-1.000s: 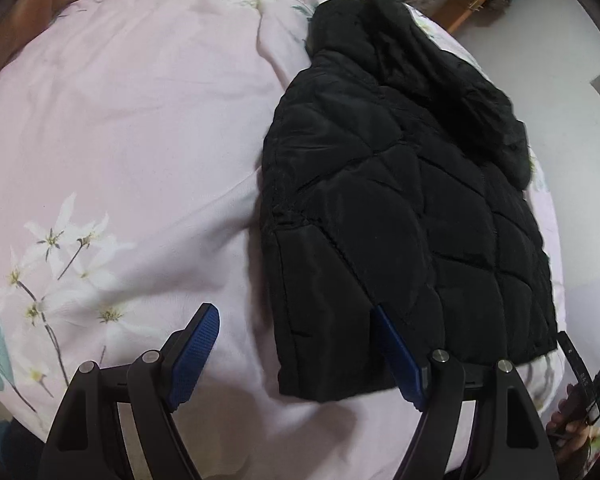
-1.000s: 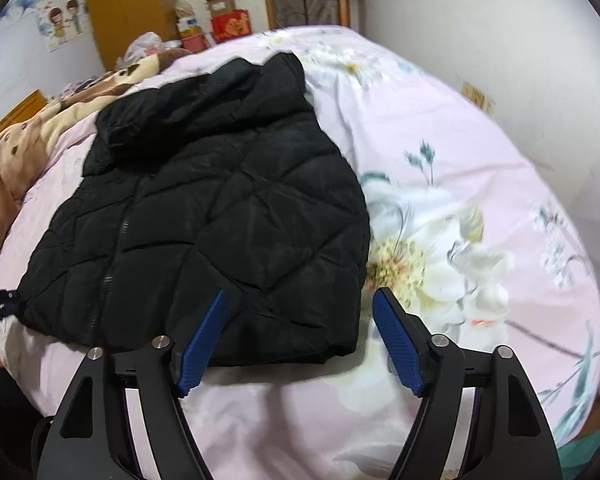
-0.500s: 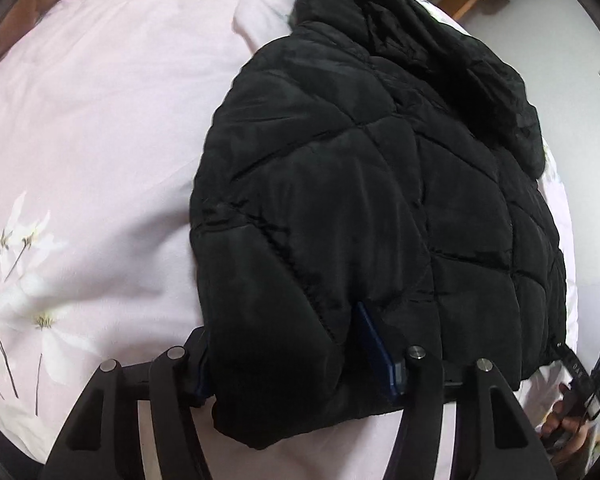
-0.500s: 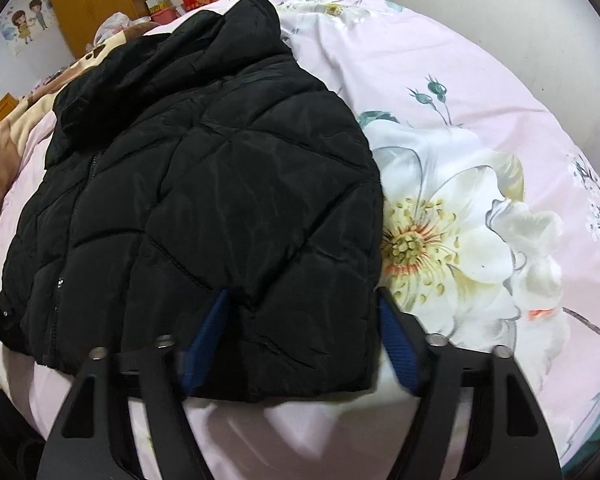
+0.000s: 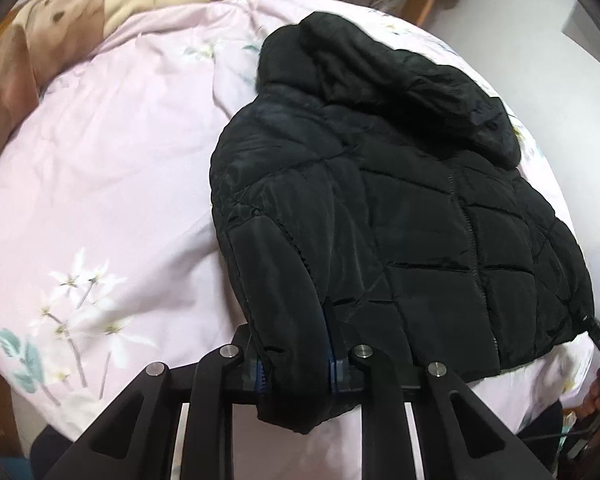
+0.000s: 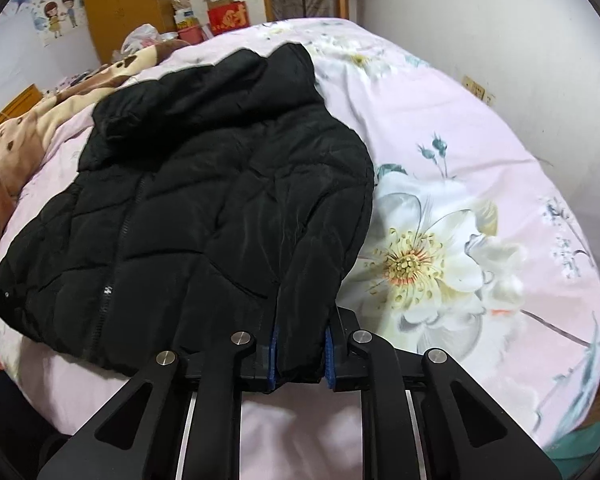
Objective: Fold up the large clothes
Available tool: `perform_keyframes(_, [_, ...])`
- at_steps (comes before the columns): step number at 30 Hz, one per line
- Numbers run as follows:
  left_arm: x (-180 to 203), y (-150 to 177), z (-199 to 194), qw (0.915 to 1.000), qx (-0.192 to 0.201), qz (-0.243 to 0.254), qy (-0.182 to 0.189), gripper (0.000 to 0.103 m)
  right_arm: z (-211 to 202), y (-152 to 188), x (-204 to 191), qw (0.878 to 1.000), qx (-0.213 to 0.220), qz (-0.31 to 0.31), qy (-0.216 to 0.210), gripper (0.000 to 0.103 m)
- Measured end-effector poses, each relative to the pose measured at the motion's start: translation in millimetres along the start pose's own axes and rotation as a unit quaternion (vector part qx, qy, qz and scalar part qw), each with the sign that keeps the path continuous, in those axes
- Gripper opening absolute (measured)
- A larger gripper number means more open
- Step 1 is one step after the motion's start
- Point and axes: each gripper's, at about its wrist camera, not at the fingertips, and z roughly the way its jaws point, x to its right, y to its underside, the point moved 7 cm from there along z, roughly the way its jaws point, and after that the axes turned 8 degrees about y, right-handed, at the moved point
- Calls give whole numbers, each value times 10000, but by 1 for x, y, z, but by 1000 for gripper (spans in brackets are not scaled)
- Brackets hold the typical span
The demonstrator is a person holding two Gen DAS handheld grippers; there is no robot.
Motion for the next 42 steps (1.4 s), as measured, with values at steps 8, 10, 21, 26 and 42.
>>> perform_keyframes(8, [-14, 36, -35, 9998, -123, -67, 161, 21, -52, 33, 7, 9996, 2, 190, -206, 17])
perform_keyframes(10, [-19, 51, -46, 9997, -150, -64, 197, 21, -62, 44, 8, 9995, -34, 204, -237, 17])
perform_keyframes(21, [-22, 40, -72, 9991, -182, -31, 376, 21, -98, 55, -4, 9997, 112, -137, -175, 17])
perform_keyframes(26, [-7, -4, -87, 9978, 20, -231, 613, 21, -112, 22, -17, 9983, 415, -294, -267, 17])
perform_keyframes(42, [16, -172, -92, 9976, 481, -272, 414, 22, -95, -124, -39, 9974, 549, -299, -360, 16])
